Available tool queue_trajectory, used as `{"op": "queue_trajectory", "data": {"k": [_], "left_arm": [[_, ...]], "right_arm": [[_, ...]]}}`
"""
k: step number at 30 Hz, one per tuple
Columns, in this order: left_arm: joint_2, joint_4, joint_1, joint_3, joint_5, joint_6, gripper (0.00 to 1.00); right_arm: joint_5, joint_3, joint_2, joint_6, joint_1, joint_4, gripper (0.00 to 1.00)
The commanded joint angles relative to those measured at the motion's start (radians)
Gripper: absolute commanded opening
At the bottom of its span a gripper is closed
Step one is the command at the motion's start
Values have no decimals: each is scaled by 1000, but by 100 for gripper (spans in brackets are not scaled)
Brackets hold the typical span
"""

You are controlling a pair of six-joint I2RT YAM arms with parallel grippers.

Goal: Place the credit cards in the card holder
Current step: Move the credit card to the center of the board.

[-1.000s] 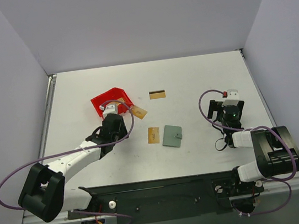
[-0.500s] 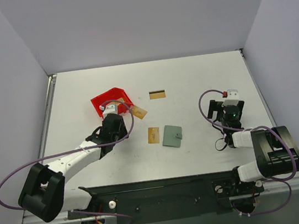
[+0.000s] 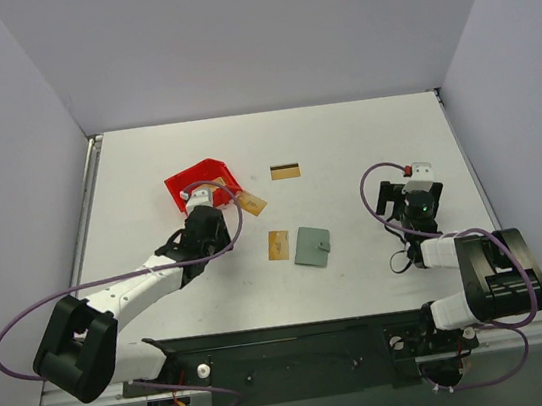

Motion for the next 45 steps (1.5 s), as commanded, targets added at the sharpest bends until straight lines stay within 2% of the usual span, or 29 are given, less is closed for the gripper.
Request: {"op": "queue_trajectory", "data": {"k": [1,27,28,29,30,35,37,45], "left_arm": [[-10,41,9,31,1,8,49],[-47,-28,9,65,4,-11,50],[-48,-33,6,66,1,-14,54],[-48,-44,8,72,-2,-15,67],[-51,-48,5,75,-7,-18,74],[-59,-64,-3,89,-19,-24,82],[-65,-62,-4,89,-25,-26,87],[-73,-56,-9,89,-28,-27,91]], "right_arm": [[-8,6,-4,11,-5,47,100],[-8,6,-4,11,-4,45,100],[-8,6,-4,11,-4,45,100],[-8,6,-4,11,-4,47,100],[-8,6,-4,11,-4,45,100],[-8,6,-4,11,-4,45,100],[-8,6,-4,11,-5,45,100],[-8,6,-4,12,-5,45,100]]}}
